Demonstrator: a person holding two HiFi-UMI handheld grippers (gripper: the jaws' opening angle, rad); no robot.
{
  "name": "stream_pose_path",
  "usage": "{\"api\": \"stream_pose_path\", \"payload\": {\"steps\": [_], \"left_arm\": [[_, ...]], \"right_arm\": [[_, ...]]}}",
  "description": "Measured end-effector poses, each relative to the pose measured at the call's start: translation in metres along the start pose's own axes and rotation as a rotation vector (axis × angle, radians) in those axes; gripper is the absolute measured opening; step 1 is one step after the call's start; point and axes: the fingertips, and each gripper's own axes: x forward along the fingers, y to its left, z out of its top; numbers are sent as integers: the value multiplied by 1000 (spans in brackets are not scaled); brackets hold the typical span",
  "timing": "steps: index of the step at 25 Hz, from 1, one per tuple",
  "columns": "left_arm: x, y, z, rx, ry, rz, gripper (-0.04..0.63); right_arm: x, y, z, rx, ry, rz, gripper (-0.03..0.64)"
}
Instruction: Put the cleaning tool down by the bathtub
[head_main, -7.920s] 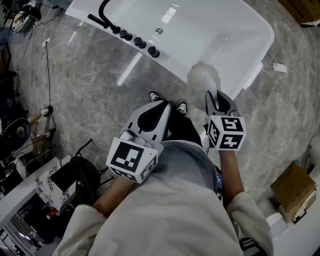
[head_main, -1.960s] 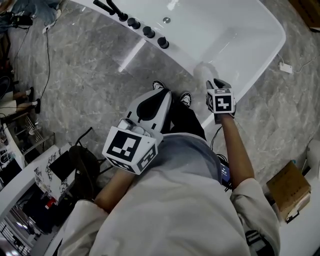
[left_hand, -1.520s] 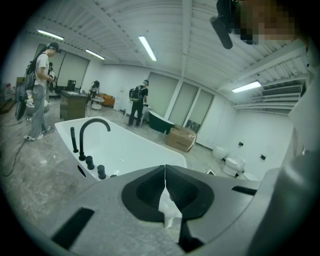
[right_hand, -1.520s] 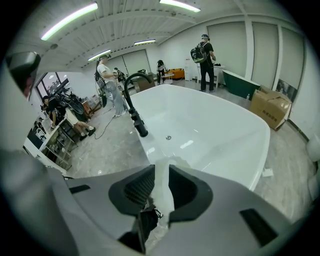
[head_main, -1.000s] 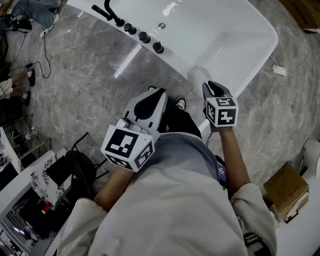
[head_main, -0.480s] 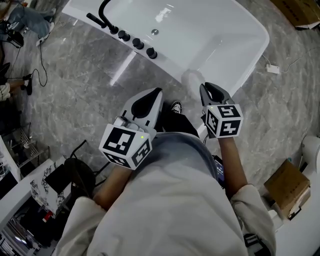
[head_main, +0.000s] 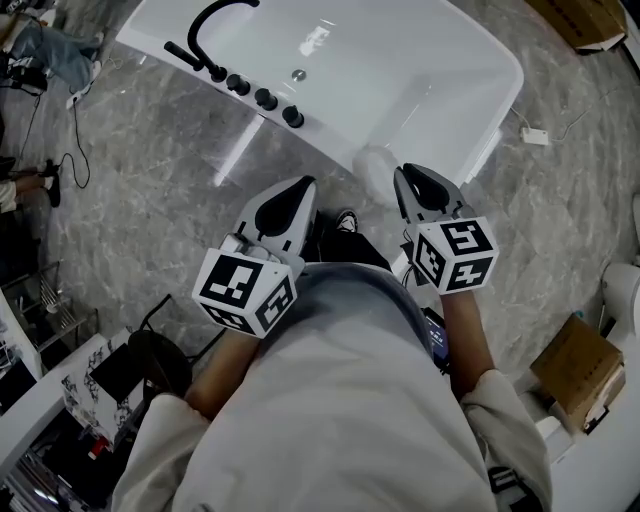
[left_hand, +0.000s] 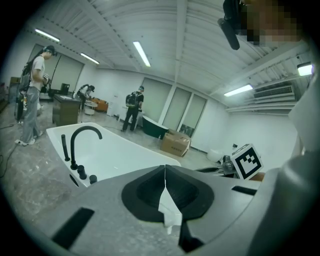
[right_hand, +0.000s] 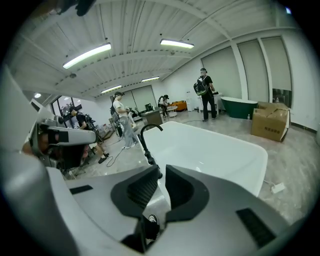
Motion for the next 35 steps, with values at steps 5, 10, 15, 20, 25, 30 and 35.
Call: {"api": "stream_pose_path", "payload": {"steps": [5, 10, 15, 20, 25, 30, 35], "left_arm": [[-3, 1, 5, 16, -13, 1, 9], [-2, 1, 10, 14, -30, -1, 9], [-3, 0, 21, 5, -59, -14, 9], [-8, -4, 29, -17, -78, -37, 9], [-13, -5, 30, -19, -86, -18, 9], [-13, -3, 22, -29, -66, -8, 9], [-17, -3, 16, -45, -57, 15, 9]], "right_arm": [[-16, 11, 23, -3, -55, 19, 44], [-31, 17, 38, 1, -99, 44, 43], [-48, 21, 53, -21, -145, 45, 35], [-59, 18, 59, -52, -161, 54, 20], [-70, 25, 59, -64, -166, 79, 11], [-69, 31, 52, -69, -152, 82, 11], [-73, 31, 48, -65, -133, 71, 11]]}}
